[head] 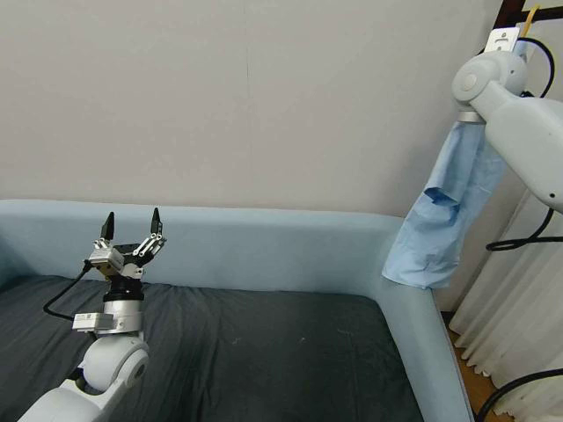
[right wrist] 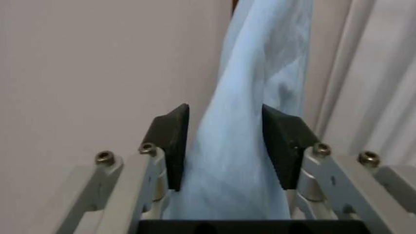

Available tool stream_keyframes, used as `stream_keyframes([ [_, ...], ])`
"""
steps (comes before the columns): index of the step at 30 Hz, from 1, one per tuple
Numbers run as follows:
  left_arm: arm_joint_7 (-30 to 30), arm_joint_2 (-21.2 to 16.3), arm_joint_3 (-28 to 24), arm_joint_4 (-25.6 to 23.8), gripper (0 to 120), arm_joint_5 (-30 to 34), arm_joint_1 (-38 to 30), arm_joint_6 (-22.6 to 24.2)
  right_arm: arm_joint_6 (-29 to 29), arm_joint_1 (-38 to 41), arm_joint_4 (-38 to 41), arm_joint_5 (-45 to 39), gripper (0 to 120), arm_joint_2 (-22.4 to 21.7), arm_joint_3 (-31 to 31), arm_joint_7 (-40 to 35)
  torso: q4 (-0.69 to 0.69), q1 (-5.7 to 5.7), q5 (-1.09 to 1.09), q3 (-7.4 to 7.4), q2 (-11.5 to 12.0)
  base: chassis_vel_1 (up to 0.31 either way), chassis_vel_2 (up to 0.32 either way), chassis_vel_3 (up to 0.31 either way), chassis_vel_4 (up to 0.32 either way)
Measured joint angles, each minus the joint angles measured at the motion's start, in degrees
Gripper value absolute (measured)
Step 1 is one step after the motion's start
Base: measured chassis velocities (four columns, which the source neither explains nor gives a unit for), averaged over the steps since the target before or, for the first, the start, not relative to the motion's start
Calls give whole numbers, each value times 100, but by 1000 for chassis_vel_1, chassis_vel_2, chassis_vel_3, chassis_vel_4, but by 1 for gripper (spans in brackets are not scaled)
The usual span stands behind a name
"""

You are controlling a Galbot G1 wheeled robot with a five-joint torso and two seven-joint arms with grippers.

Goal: Pick up the clothes from the sofa and hang them on the clothes hanger.

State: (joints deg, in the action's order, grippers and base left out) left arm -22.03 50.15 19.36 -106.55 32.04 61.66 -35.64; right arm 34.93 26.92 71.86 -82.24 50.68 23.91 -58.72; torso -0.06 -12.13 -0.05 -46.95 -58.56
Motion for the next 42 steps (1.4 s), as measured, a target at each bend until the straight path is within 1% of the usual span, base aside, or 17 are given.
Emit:
stream_keyframes([
  [4, 7, 145, 161, -226, 100, -84, 248, 0, -430, -685, 817, 160, 57, -298, -393, 347, 0, 0, 2, -1, 0, 0, 0, 0, 0],
  [5, 20, 241, 270, -336, 100, -182, 397, 1, -805, -1191, 1318, 495, 64, -506, -669, 748, 0, 0, 4, -1, 0, 0, 0, 0, 0],
  [8, 41, 342, 378, -422, 100, -263, 528, -2, -1178, -1743, 1694, 917, 70, -681, -980, 1233, -1, 0, 1, 0, 0, 0, 0, 0, 0],
  [10, 85, 541, 544, -574, 100, -343, 769, -23, -1846, -2905, 2283, 1694, 81, -908, -1665, 2199, -2, 0, 8, -1, 1, 0, 0, 0, 0],
  [11, 122, 862, 694, -771, 100, -377, 1135, -24, -2596, -4279, 2863, 2634, 94, -1005, -2518, 3015, -2, 1, 0, 1, 0, 0, 0, 0, 0],
  [12, 154, 1070, 738, -863, 100, -419, 1334, -20, -2951, -5032, 3072, 3240, 98, -938, -2886, 3277, -2, 1, 2, 1, 0, 0, 0, 0, 0],
  [14, 189, 1213, 745, -910, 100, -471, 1457, -9, -3177, -5525, 3192, 3652, 100, -848, -3095, 3432, 0, 1, 5, 0, 0, 0, 0, 0, 0],
  [18, 389, 1740, 673, -1043, 100, -776, 1943, 164, -4016, -7432, 3515, 5113, 100, -63, -4198, 4120, 2, 1, 1, 0, 0, 0, 0, 0, 0],
  [19, 389, 1740, 673, -1043, 100, -776, 1943, 164, -4016, -7432, 3515, 5113, 100, -63, -4198, 4120, 2, 1, 1, 0, 0, 0, 0, 0, 0],
  [21, 272, 1951, 582, -1058, 100, -993, 2162, 297, -4592, -8414, 3593, 5736, 100, 548, -4834, 4617, -3, 0, 5, 0, 0, 0, 0, 0, 0],
  [26, 461, 2312, 541, -915, 100, -1715, 2405, 49, -5349, -9922, 3956, 6642, 100, 1567, -5599, 5598, -2, 1, 2, 0, 0, 0, 0, 0, 0],
  [28, 513, 2482, 473, -923, 100, -1886, 2540, -27, -5405, -10516, 4217, 6902, 100, 2028, -5706, 5637, -3, 1, 1, 1, 0, 0, 0, 0, 0],
  [30, 519, 2514, 455, -932, 100, -1909, 2573, -34, -5405, -10592, 4252, 6936, 100, 2093, -5710, 5633, -3, 1, 1, 1, 0, 0, 0, 0, 0],
  [31, 526, 2634, 371, -978, 100, -2029, 2728, -62, -5431, -11010, 4436, 7163, 100, 2452, -5718, 5599, -1, 1, 1, 1, 0, 0, 0, 0, 0],
  [33, 517, 2715, 290, -1024, 100, -2128, 2880, -90, -5572, -11375, 4566, 7350, 100, 2734, -5673, 5600, -1, 1, 0, 0, 0, 0, 0, 0, 0],
  [37, 444, 2764, 174, -1162, 100, -2278, 3135, -87, -5902, -11886, 4665, 7593, 100, 3038, -5601, 5668, -1, 0, 1, 0, 0, 0, 0, 0, 0],
  [42, 415, 2764, 147, -1199, 100, -2320, 3197, -73, -5978, -11990, 4667, 7655, 100, 3094, -5571, 5688, 0, 1, 1, 0, 0, 0, 0, 0, 0],
])
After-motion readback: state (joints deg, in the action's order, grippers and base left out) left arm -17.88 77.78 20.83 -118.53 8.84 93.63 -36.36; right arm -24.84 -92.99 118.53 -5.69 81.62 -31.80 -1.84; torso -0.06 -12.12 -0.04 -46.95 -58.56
